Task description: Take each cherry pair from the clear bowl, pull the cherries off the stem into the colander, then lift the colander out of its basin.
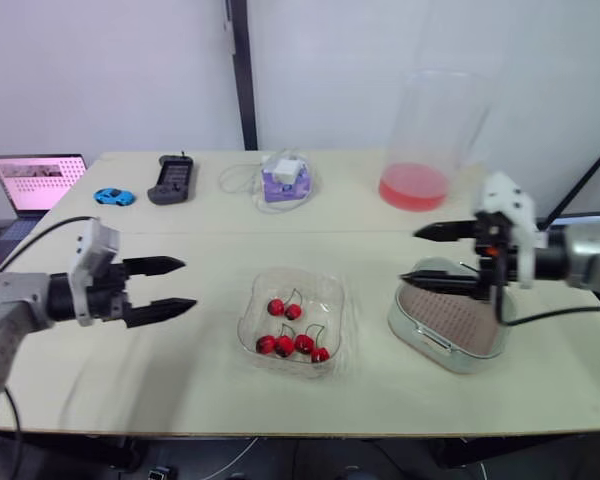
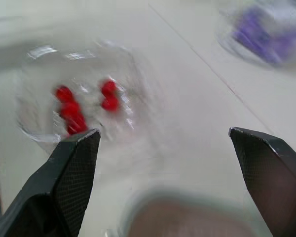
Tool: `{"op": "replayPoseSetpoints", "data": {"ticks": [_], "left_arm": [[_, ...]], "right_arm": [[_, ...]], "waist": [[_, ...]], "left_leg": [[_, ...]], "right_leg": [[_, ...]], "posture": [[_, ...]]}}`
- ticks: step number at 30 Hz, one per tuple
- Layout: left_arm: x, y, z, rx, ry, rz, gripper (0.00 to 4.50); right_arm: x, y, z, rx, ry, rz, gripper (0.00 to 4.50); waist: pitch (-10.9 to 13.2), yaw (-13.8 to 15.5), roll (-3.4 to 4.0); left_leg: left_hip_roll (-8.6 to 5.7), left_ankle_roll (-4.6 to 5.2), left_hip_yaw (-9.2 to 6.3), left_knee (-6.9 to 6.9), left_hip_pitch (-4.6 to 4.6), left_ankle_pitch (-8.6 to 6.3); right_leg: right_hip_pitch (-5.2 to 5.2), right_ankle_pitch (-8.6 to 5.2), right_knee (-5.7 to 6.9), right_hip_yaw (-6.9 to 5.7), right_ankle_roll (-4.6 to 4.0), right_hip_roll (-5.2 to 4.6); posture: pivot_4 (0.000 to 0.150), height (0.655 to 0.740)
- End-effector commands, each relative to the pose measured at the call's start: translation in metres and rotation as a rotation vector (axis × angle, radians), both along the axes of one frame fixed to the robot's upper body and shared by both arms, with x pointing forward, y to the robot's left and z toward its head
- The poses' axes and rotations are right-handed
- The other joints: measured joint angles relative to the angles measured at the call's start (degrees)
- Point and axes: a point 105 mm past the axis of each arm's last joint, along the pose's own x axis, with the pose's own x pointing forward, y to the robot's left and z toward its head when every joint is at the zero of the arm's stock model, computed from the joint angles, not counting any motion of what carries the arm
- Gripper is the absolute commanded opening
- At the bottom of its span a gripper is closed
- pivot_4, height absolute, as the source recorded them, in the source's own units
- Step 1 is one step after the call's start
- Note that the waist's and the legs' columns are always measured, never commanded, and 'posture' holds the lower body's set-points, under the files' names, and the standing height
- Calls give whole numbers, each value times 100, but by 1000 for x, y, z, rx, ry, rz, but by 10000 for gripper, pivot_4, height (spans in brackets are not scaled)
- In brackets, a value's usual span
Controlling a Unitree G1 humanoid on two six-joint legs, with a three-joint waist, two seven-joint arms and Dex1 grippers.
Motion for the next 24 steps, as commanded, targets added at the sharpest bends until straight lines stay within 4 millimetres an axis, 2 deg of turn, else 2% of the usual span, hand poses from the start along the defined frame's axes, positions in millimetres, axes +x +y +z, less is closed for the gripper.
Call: {"op": "replayPoseSetpoints", "data": {"ticks": [1,5,6,8,11,13,14,15,17,20,24], "left_arm": [[-4,-2,16,-27,-106,23,45000],[-6,-4,10,-34,-99,37,45000],[-6,-3,4,-25,-89,47,45000],[-6,-1,-1,-25,-80,64,45000],[-6,0,-6,-19,-75,75,45000],[-7,0,-9,-20,-72,79,45000],[-7,0,-9,-22,-71,81,45000],[-7,0,-10,-22,-71,83,45000],[-6,1,-11,-23,-71,88,45000],[-5,0,-10,-31,-72,93,45000],[-4,-3,-6,-61,-77,90,45000]], "right_arm": [[-4,20,-12,-100,84,64,44655],[11,54,-12,-114,99,88,44655],[17,69,-21,-113,107,90,44655],[26,87,-35,-119,116,75,44655],[40,100,-45,-116,110,21,44655],[45,109,-48,-106,112,1,44655],[45,112,-48,-100,118,-1,38903],[45,115,-50,-98,124,0,35511],[43,120,-57,-103,141,-1,25857],[40,126,-78,-129,187,-11,25857],[48,127,-92,-160,167,-70,25857]], "waist": [[1,24,-3],[1,-28,-4],[0,-28,-4],[-7,-78,-11],[-6,-51,-10],[-6,-25,-11],[-6,-17,-11],[-6,-14,-11],[-6,-21,-11],[-6,-30,-11],[-6,-38,-10]], "left_leg": [[0,0,-4,0,-5,0],[-6,0,-1,6,-26,0],[-5,0,-2,6,-26,0],[-1,0,-3,1,-19,0],[1,0,-8,1,-31,0],[-3,-6,-10,24,-81,4],[-5,-6,-11,36,-90,4],[-8,-6,-13,40,-90,4],[-8,-6,-14,44,-90,4],[-7,-5,-17,45,-86,3],[-7,-5,-19,47,-84,3]], "right_leg": [[-2,0,-3,-4,0,-1],[-18,1,-5,-2,0,-8],[-22,2,-1,-3,-1,-6],[-24,3,2,-1,-4,1],[-39,3,16,-3,-6,5],[-83,4,30,-6,-5,0],[-88,4,36,-8,-5,-2],[-85,4,37,-10,-5,-6],[-83,4,39,-12,-5,-6],[-84,4,51,-12,-5,-1],[-88,3,66,-12,-6,1]], "posture": [[1500,7332],[1500,7332],[1500,7332],[1500,7332],[1500,7332],[1500,7332],[1500,7332],[1500,7332],[1500,7332],[1500,7332],[1500,7332]]}}
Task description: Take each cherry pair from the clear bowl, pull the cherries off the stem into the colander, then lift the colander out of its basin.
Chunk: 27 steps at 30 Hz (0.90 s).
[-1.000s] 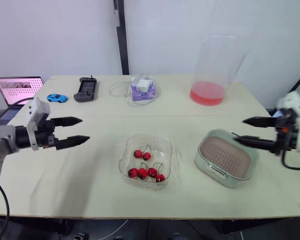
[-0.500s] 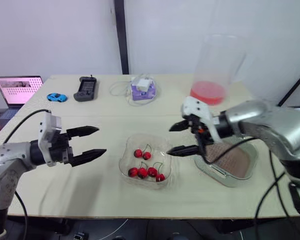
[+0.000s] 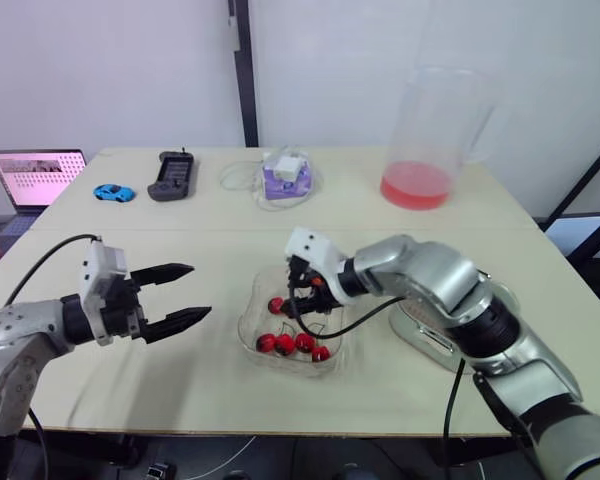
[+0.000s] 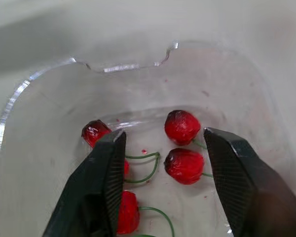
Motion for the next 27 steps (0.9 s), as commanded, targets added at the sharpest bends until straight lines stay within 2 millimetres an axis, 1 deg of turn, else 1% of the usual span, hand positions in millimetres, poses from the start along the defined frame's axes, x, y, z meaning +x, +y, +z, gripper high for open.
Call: {"op": "replayPoseSetpoints", "data": {"ticks": [1,8,12,14,18,20,23,25,27], "left_arm": [[-1,-4,12,-29,-48,-14,45000],[0,-5,15,-50,-51,-8,45000],[0,-5,29,-150,-63,-4,45000],[0,-6,31,-166,-64,-3,45000],[-1,-6,24,-117,-41,-7,45000],[-1,-5,20,-87,-39,-7,45000],[-1,-4,13,-58,-27,-4,45000],[-1,-3,13,-58,-25,-3,45000],[-1,-4,12,-57,-23,-5,45000]], "right_arm": [[9,0,1,-29,-77,-31,25857],[10,4,-8,-42,-90,-50,25857],[11,3,-12,-18,-56,-71,25857],[13,1,-16,-24,-48,-89,25857],[17,-2,-27,-53,-57,-88,25857],[17,-3,-29,-52,-55,-88,25857],[19,-2,-29,-54,-66,-86,18109],[19,-2,-29,-56,-72,-82,8987],[19,-2,-28,-58,-82,-75,8987]], "waist": [[0,1,0],[0,-6,0],[-1,-2,-1],[-1,-3,-1],[-1,-11,-1],[-1,-19,-1],[-1,-21,-1],[-1,-21,-1],[-1,-13,-1]], "left_leg": [[0,0,0,5,-1,0],[0,1,-2,10,-1,-1],[0,1,-3,12,-1,-1],[0,1,-5,13,-1,-1],[0,1,-5,14,0,-1],[0,1,-5,14,0,-1],[0,1,-5,14,0,-1],[0,1,-5,14,0,-1],[0,1,-5,14,0,-1]], "right_leg": [[-1,0,4,0,0,1],[-1,0,8,0,0,2],[1,0,8,0,0,1],[2,0,8,-2,0,2],[2,0,8,-2,0,2],[2,0,9,-2,0,3],[2,0,8,-2,0,2],[2,0,8,-2,0,3],[4,0,8,-2,0,2]], "posture": [[1500,7332],[1500,7332],[1500,7332],[1500,7332],[1500,7332],[1500,7332],[1500,7332],[1500,7332],[1500,7332]]}}
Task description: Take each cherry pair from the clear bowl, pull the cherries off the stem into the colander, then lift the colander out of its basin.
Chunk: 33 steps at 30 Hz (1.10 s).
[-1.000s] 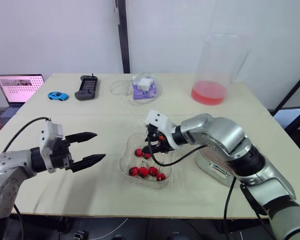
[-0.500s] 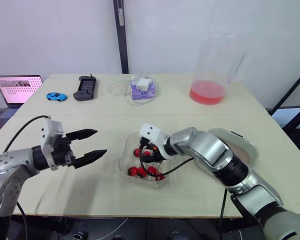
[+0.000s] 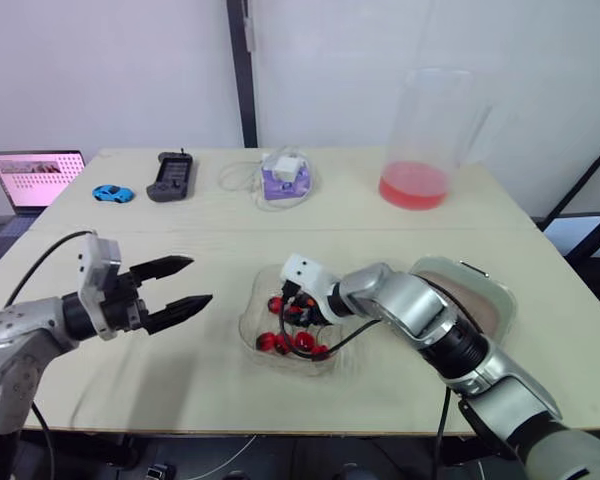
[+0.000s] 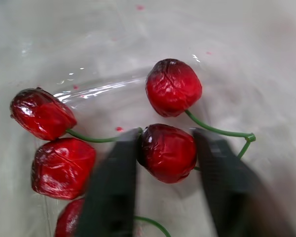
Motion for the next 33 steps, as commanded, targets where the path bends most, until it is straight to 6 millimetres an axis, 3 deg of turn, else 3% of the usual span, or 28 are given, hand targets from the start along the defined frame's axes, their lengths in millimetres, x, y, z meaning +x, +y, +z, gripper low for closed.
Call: {"op": "replayPoseSetpoints", "data": {"ticks": [1,3,7,13,18,23,27,33], "left_arm": [[-3,-2,6,23,-36,-15,45000],[-3,-3,6,22,-32,-17,45000],[-4,-2,5,16,-9,-22,45000],[-2,-3,15,-69,34,-51,45000],[2,-11,30,-182,68,-109,45000],[9,-28,38,-229,133,-172,45000],[20,-50,33,-165,156,-176,45000],[29,-81,45,-208,121,-194,45000]], "right_arm": [[2,0,8,0,-48,14,8987],[0,1,13,3,-67,40,8987],[-20,14,39,38,-226,265,8987],[-40,8,64,-44,-667,525,8987],[-42,-4,69,-55,-893,571,8987],[-41,-3,81,-74,-1100,563,8987],[-41,3,79,-112,-1177,576,8987],[-37,8,83,-120,-1223,525,8987]], "waist": [[0,5,0],[0,6,0],[1,11,1],[1,26,0],[2,26,-2],[2,19,-3],[1,28,-3],[1,23,-4]], "left_leg": [[0,0,0,2,0,0],[0,0,0,2,0,0],[0,1,0,3,0,0],[0,3,-1,3,0,-1],[0,2,-1,7,0,-2],[0,2,-2,10,0,-1],[-1,2,-2,11,1,-1],[-1,1,-2,15,0,0]], "right_leg": [[1,0,0,0,0,0],[1,0,0,0,0,0],[1,0,0,0,0,0],[2,-1,-2,-2,1,0],[5,-1,-2,-2,1,0],[5,-1,2,-2,1,1],[6,-1,1,-2,1,1],[8,-1,2,-1,1,0]], "posture": [[1500,7332],[1500,7332],[1500,7332],[1500,7332],[1500,7332],[1500,7332],[1500,7332],[1500,7332]]}}
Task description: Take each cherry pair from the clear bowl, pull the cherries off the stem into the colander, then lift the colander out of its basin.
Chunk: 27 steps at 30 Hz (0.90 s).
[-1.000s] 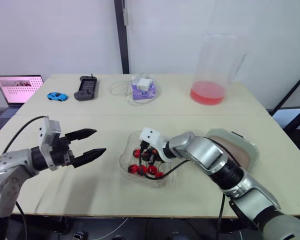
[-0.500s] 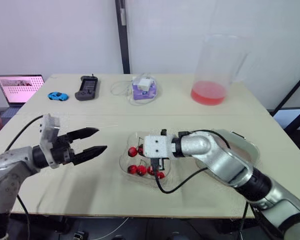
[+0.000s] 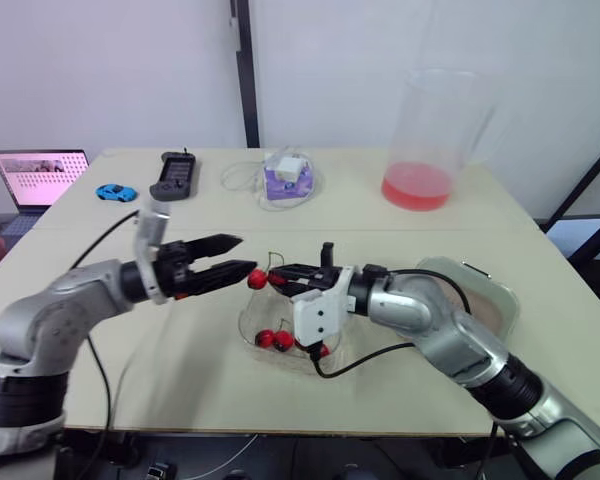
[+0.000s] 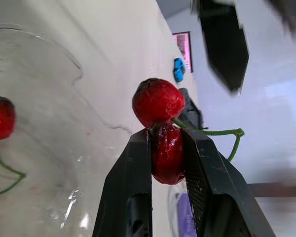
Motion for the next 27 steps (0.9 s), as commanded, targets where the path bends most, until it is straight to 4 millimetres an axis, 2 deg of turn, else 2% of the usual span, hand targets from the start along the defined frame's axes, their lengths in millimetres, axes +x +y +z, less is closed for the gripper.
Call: {"op": "replayPoseSetpoints", "data": {"ticks": [1,9,12,13,19,26,27], "left_arm": [[1,-7,13,-9,-51,14,45000],[8,-17,3,-55,-24,49,45000],[9,-17,0,-45,-20,63,36171],[9,-18,-1,-45,-19,63,31978],[10,-20,2,-66,-25,51,980],[10,-22,-4,-18,-29,37,354],[11,-22,-3,-15,-35,40,71]], "right_arm": [[1,-2,15,41,-60,-19,8987],[-2,2,17,62,-52,-3,8987],[-3,3,17,64,-52,3,8632],[-4,3,17,66,-54,7,8632],[-6,3,18,66,-57,14,8632],[-7,-3,17,112,19,6,8632],[-7,-5,17,127,48,1,11522]], "waist": [[0,-14,0],[0,1,0],[0,-5,0],[0,-4,0],[0,1,0],[0,1,0],[0,1,0]], "left_leg": [[0,0,0,0,0,0],[-1,0,-1,1,3,0],[-1,0,-1,1,3,0],[-1,0,-1,1,3,0],[-1,-1,-1,1,3,0],[-1,-1,-2,1,3,0],[-2,-1,-2,2,3,1]], "right_leg": [[-1,0,0,0,0,1],[2,0,2,0,0,-1],[2,0,2,0,0,0],[2,0,2,0,0,1],[3,0,2,0,0,0],[4,0,2,0,0,0],[4,0,2,0,0,-1]], "posture": [[1500,7332],[1500,7332],[1500,7332],[1500,7332],[1500,7332],[1500,7332],[1500,7332]]}}
